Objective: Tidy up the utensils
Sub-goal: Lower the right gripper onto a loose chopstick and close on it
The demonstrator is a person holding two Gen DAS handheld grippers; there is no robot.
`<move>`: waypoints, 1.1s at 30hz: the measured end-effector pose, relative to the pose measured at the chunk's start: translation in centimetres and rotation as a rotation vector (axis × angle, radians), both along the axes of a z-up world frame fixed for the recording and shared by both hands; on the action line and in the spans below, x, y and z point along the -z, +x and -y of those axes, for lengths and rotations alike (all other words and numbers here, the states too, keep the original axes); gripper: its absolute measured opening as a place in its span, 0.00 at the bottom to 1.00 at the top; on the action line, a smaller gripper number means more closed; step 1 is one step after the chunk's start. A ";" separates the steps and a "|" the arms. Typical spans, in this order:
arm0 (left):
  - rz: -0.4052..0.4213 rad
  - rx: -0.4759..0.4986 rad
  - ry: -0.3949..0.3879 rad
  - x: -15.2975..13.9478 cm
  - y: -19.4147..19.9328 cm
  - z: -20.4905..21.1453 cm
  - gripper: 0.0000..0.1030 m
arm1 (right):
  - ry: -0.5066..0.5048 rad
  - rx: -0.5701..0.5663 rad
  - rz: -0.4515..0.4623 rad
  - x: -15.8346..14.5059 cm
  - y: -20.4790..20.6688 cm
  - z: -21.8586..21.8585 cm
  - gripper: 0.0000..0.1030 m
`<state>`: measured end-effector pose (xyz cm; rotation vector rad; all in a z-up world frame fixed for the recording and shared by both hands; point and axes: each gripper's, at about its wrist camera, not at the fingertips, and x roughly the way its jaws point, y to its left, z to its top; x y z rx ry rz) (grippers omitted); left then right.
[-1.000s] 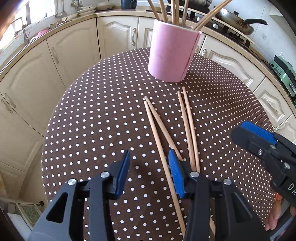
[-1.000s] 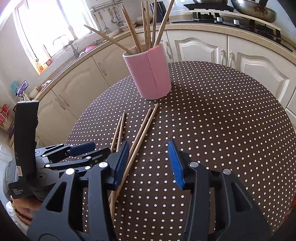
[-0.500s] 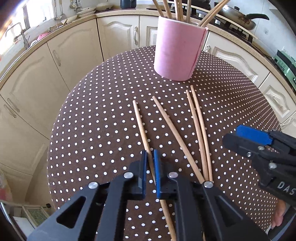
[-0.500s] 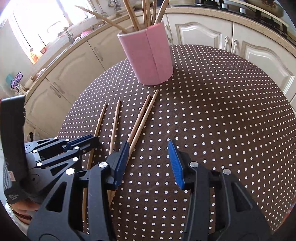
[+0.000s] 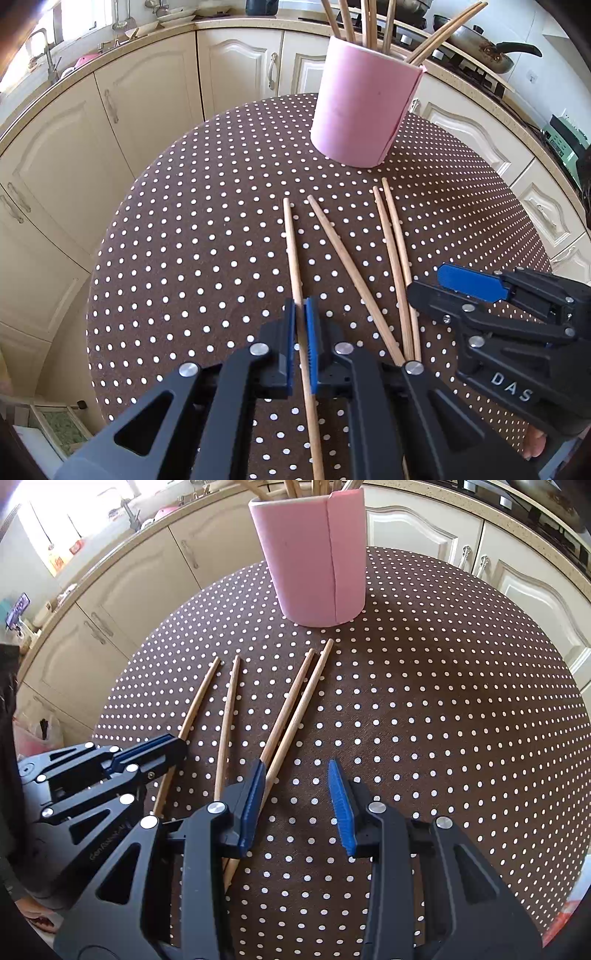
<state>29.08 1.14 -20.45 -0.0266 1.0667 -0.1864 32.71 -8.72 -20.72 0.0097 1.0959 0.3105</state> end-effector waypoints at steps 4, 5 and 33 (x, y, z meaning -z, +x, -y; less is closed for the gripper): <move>0.004 0.005 0.004 0.0 0.0 -0.2 0.06 | -0.034 -0.013 -0.003 0.0 0.6 -1.2 0.34; 0.003 0.006 0.004 0.0 0.0 -0.2 0.06 | -0.045 -0.019 -0.008 0.2 0.8 -1.6 0.33; -0.030 -0.009 0.007 0.0 0.7 0.0 0.05 | -0.126 -0.099 -0.114 -0.1 3.0 -3.1 0.07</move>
